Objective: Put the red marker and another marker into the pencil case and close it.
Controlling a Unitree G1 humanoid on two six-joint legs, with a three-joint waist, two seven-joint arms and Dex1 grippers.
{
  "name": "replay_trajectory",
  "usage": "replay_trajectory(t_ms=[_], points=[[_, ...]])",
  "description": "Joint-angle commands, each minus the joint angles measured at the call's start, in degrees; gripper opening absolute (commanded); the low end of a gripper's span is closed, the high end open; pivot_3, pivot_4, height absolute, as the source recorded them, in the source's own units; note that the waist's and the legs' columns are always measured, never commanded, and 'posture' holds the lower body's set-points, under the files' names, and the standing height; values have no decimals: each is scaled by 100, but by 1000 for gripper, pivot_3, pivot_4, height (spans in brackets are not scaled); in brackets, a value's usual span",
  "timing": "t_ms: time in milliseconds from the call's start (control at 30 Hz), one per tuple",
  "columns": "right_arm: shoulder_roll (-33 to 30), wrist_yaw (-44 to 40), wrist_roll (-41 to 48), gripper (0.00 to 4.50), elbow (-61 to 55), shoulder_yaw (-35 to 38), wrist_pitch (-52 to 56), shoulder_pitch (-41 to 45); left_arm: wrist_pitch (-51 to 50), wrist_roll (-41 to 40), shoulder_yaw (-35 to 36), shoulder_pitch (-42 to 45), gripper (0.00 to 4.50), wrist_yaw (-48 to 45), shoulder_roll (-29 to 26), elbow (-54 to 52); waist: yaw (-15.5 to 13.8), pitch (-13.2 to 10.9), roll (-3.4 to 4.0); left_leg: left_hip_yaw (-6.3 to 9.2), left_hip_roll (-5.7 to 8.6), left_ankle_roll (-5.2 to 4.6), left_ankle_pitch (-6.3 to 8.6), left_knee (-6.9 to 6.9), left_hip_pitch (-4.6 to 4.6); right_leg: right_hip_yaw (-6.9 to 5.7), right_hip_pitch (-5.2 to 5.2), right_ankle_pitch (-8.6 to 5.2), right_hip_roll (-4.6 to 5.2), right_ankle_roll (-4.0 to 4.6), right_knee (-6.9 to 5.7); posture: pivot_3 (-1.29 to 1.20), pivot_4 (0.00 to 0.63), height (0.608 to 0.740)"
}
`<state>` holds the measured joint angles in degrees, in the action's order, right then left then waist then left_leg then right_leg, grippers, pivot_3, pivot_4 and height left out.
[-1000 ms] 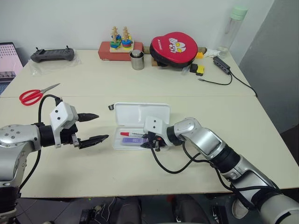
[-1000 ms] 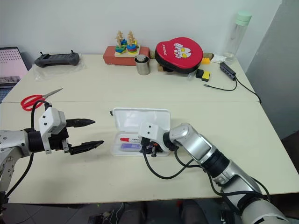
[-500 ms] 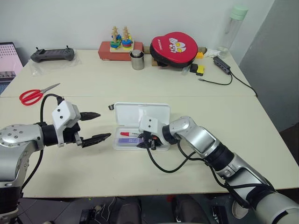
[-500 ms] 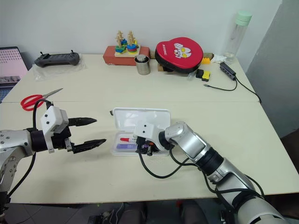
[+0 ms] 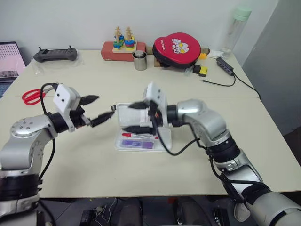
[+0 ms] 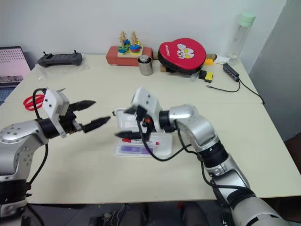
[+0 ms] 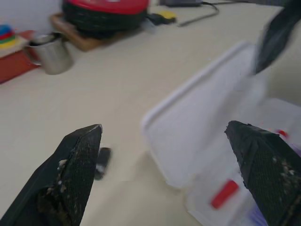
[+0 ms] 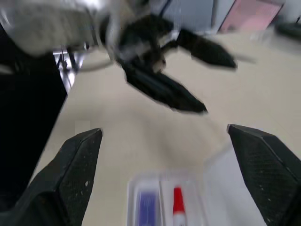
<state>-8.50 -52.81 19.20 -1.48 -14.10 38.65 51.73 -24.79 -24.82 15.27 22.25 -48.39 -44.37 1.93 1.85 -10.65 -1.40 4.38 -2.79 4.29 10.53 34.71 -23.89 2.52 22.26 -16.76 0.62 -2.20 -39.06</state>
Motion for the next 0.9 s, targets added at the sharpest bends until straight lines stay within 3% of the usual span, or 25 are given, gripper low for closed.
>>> replay_trajectory(t_ms=[33, 267, 500, 667, 867, 900], points=[[-132, 385, 154, 4486, -190, 581, 53, 271, 332, 325, -82, 406, 4500, 99, -39, 769, 1, 2, -2, 0, 0, 0, 0, 0, 0, 0, 0, 1, 0, 1, 1, 0, 150, 740], [-295, 731, 127, 4486, -121, 848, -28, 404, 1872, 1398, -1205, 1510, 4500, -654, 238, 3277, -26, 1, -1, -1, 3, 0, 0, -5, -2, -1, 3, 2, 0, 5, 4, 0, 150, 740], [-430, 926, 140, 4486, -375, 847, 53, 272, 2915, 2072, -1635, 2746, 4500, -611, 770, 5556, -7, 1, -3, 1, 5, -1, 0, -3, -14, -6, 7, 3, 0, 4, 4, 0, 150, 740], [-531, 1111, 155, 4486, -588, 893, 152, 155, 3244, 2535, -1806, 3177, 4500, -137, 968, 6422, -1, 2, -3, 1, 6, -1, 0, -4, -15, -6, 6, 3, 1, 5, 2, 0, 150, 740], [-610, 1301, 186, 4486, -773, 958, 257, 56, 2901, 2626, -1770, 3302, 4500, -171, 1100, 6862, 3, 2, -3, 2, 6, -1, 0, -3, -13, -7, 5, 3, 1, 5, -1, 0, 150, 740], [-619, 1321, 194, 4500, -787, 971, 269, 49, 2845, 2606, -1743, 3309, 4134, -206, 1116, 6891, 4, 2, -3, 2, 6, -1, 0, -3, -12, -7, 4, 3, 1, 4, -1, 0, 150, 740]])
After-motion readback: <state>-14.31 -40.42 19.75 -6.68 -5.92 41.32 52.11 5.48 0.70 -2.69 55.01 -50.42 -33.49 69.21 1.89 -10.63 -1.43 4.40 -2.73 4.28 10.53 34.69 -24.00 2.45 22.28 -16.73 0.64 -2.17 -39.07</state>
